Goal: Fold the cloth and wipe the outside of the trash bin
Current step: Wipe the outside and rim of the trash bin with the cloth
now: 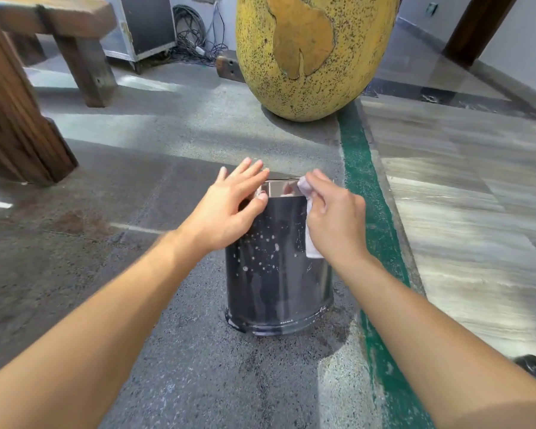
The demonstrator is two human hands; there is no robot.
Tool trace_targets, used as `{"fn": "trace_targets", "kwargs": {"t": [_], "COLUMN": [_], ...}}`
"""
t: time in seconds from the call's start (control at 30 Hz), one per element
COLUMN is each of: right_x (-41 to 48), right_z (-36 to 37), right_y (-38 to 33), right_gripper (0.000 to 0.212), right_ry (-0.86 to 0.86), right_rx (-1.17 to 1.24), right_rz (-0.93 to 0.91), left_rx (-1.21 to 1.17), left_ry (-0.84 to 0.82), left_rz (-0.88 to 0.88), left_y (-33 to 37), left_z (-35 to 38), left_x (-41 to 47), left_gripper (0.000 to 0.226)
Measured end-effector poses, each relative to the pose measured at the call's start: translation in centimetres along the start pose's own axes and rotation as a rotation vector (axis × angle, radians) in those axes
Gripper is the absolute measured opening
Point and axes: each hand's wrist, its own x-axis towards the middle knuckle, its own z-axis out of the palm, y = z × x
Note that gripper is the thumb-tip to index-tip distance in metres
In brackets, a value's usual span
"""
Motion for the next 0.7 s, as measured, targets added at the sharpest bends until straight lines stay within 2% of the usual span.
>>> {"fn": "trace_targets", "kwargs": {"t": [0.1,0.3,0.47,0.7], "right_x": [-0.1,-1.8,-6.2,-15.3], "right_z": [0.3,-0.5,-0.9,-1.8], "right_y": [0.0,1.5,4.3,8.5], "right_gripper": [0.038,0.041,0.042,0.043], "right_ry": [-0.005,-0.148,-0.313,-0.487], "right_rx": [-0.044,0.008,-0.005,-0.093], "right_rz": [-0.012,0.038,0.084,0.141], "left_rx": [0.015,0.067,0.103,0.138], "left_ry": [-0.044,-0.048,-0.081,-0.095], "left_rz": [-0.002,0.027,-0.033,-0.019], "left_y": [0.3,0.7,0.9,1.8], "left_z": [0.4,0.0,-0.7,-0.5], "left_x": [-0.3,0.5,1.7,1.6], "left_gripper": [0.048,0.048,0.049,0.053]}}
